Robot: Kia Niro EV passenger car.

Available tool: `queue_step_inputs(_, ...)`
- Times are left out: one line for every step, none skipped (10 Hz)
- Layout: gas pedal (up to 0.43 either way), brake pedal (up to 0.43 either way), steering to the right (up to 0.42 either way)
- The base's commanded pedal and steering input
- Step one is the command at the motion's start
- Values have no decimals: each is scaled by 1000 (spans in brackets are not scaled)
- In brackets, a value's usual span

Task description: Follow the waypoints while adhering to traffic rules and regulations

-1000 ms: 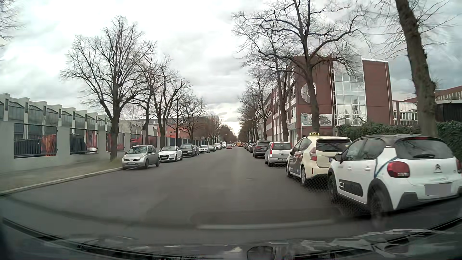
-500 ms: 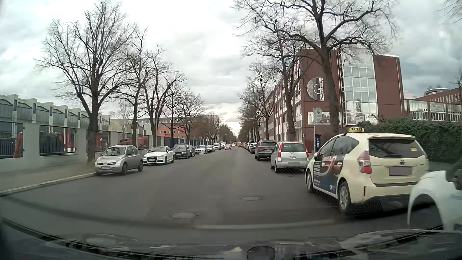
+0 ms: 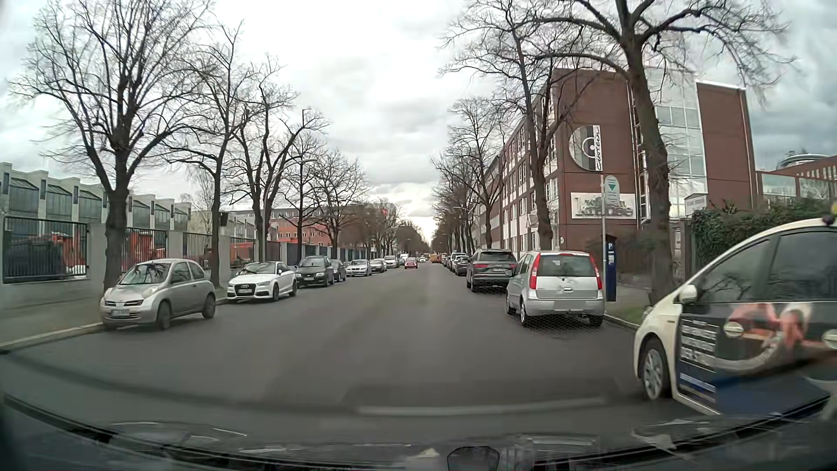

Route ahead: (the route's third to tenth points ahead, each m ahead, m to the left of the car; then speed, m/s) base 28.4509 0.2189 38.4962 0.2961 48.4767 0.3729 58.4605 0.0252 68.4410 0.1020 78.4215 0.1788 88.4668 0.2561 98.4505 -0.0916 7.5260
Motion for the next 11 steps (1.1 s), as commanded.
queue_step_inputs(0, 12, -4)
queue_step_inputs(0, 12, -7)
queue_step_inputs(0, 12, -10)
queue_step_inputs(0, 12, -9)
queue_step_inputs(0, 12, -6)
queue_step_inputs(0, 12, -4)
queue_step_inputs(0, 12, -4)
queue_step_inputs(0, 18, -3)
queue_step_inputs(0, 12, -2)
queue_step_inputs(0, 12, -1)
queue_step_inputs(0, 12, -1)
